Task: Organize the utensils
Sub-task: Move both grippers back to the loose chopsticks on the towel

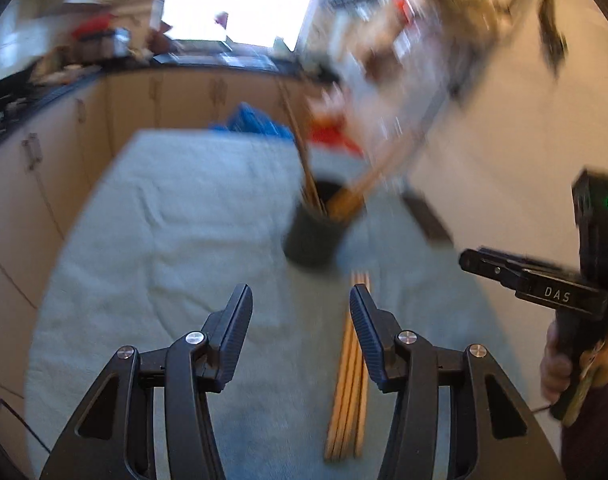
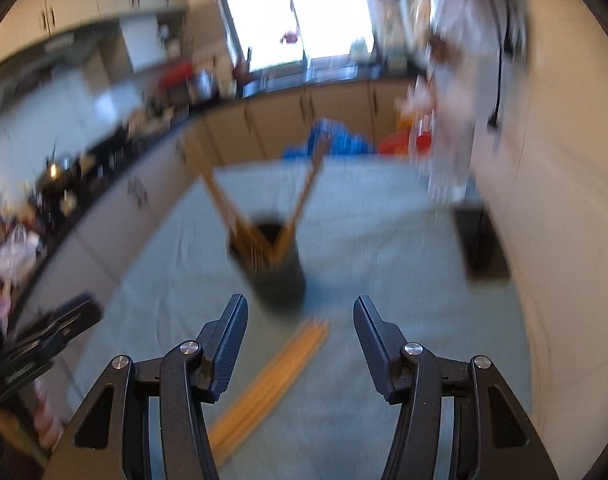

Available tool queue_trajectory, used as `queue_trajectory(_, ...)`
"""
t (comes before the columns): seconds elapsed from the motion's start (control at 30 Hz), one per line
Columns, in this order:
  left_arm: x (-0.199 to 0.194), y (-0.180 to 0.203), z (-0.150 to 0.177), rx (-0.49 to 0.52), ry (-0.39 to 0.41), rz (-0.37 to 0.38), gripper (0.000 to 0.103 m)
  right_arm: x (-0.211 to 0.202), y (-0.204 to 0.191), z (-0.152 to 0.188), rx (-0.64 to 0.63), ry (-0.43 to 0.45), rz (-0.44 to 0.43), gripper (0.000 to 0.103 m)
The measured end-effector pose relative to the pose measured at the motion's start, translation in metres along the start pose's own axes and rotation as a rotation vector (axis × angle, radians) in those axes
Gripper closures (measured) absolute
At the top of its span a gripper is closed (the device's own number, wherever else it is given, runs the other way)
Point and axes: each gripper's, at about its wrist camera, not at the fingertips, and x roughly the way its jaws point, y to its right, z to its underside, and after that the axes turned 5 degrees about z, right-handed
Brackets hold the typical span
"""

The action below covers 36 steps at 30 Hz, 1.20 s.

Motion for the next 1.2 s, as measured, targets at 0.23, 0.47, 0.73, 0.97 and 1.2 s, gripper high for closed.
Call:
queue_trajectory(0.23, 0.088, 0.040, 0.038, 0.176, -0.220, 0.044, 0.077, 0.044, 0.036, 0.063, 0.134, -0.138, -0.041, 0.044)
queue_trajectory(0.47, 0.124, 0.036, 0.043, 0.125, -0.285, 0.055, 0.091, 0.050, 0.047, 0.079, 0.168, -0.134, -0.056, 0.043)
queue_trajectory(0.73, 0.117, 0.018, 0.040, 0.050, -0.254, -0.036, 0.097, 0.069, 0.024, 0.073, 0.137, -0.166, -0.066, 0.043)
queue_trajectory(0.97, 0.095, -0.024, 0.047, -0.190, -0.236, -0.015, 0.096, 0.095, -0.009, 0.065, 0.072, -0.184, -0.033, 0.055)
queue_trajectory(1.2, 0.087, -0.032, 0.054, -0.228, -0.216, -0.006, 0.094, 0.108, -0.029, 0.060, 0.032, -0.176, 0.061, 0.064)
